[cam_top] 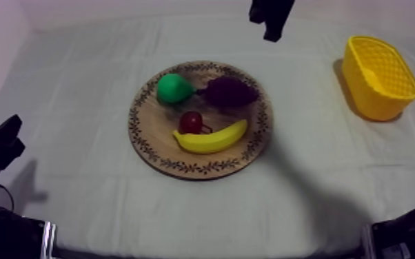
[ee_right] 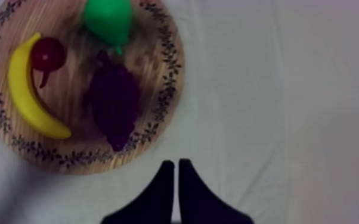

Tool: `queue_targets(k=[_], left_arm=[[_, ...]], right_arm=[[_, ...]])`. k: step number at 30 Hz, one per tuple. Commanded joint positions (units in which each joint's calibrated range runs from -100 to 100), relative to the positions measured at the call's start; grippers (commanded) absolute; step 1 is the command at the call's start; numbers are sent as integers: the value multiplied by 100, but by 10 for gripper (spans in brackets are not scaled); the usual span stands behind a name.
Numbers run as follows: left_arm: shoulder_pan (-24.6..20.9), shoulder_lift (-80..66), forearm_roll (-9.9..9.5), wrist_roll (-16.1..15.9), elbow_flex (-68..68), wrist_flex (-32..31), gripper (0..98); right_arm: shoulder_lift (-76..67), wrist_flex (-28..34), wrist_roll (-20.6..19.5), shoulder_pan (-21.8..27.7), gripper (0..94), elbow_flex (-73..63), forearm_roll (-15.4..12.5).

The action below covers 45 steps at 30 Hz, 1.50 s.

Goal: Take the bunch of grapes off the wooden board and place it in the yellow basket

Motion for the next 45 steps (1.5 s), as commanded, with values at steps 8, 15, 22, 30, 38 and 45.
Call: queue_targets(k=[8,15,22,30,38,45], left_arm=[[-1,0,-2,0,-2,0,1],[-1,0,-2,0,-2,0,1],[-1,0,-2,0,-2,0,1],[-1,0,-2,0,-2,0,1],[-1,0,-2,0,-2,0,1],[-1,0,-2,0,-2,0,1]], right_arm=[[626,619,123,-43,4,-477,-73],[1055,1133,118,-92,4,-816,-152],[1353,1428,27,-148,19,-861,-186],[1501,1495,-66,-132,231,-1056,-206],[1578,1414,-77,-105,537,-1227,-225],[1605,1329,15,-95,611,-1229,-249]])
